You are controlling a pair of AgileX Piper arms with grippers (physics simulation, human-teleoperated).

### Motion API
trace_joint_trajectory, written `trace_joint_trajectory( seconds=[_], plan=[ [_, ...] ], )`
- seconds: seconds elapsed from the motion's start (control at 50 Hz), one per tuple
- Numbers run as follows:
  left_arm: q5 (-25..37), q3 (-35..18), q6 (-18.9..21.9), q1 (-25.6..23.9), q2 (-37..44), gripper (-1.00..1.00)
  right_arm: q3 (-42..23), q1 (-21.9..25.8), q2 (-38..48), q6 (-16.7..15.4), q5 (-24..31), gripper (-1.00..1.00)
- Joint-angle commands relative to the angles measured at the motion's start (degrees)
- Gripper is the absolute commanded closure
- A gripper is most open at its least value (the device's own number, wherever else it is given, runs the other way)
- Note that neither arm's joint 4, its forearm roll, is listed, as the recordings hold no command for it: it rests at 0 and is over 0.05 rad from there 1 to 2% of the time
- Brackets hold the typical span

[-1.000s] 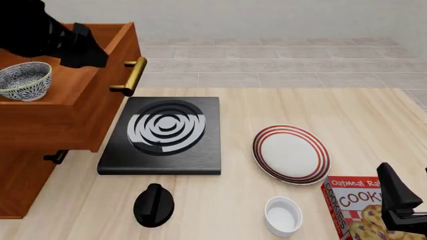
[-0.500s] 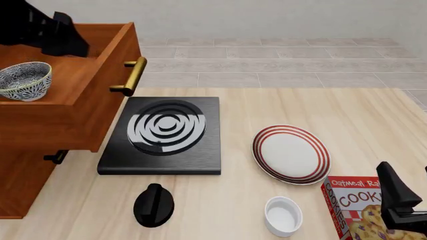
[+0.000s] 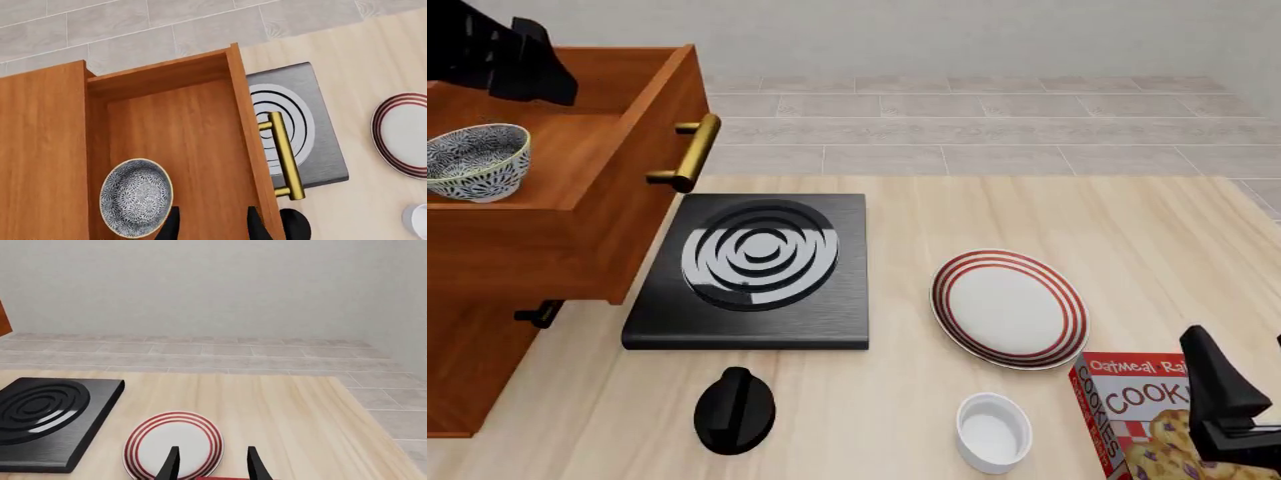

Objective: Pick the akita bowl in the top layer of the wooden cabinet and place it on the plate.

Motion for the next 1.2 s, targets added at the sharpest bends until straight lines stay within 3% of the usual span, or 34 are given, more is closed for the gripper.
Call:
trace_joint_trajectory(
  seconds=[0.02, 0.48, 1.0, 1.2],
  plan=[
    [-0.5, 0.1, 1.1, 2.7, 1.0, -1.00, 0.0, 0.0, -0.6, -0.1, 0.6, -1.00],
    [-3.5, 3.7, 3.6, 7.6, 2.6, -1.00, 0.1, 0.0, 0.1, -0.2, 0.1, -1.00],
    [-5.6, 7.5, 4.2, 9.9, 3.1, -1.00, 0.2, 0.1, 3.7, -1.0, -3.3, -1.00],
    [-6.8, 9.3, 4.1, 9.4, 3.3, -1.00, 0.1, 0.1, 2.5, -1.1, -1.9, -1.00]
  ],
)
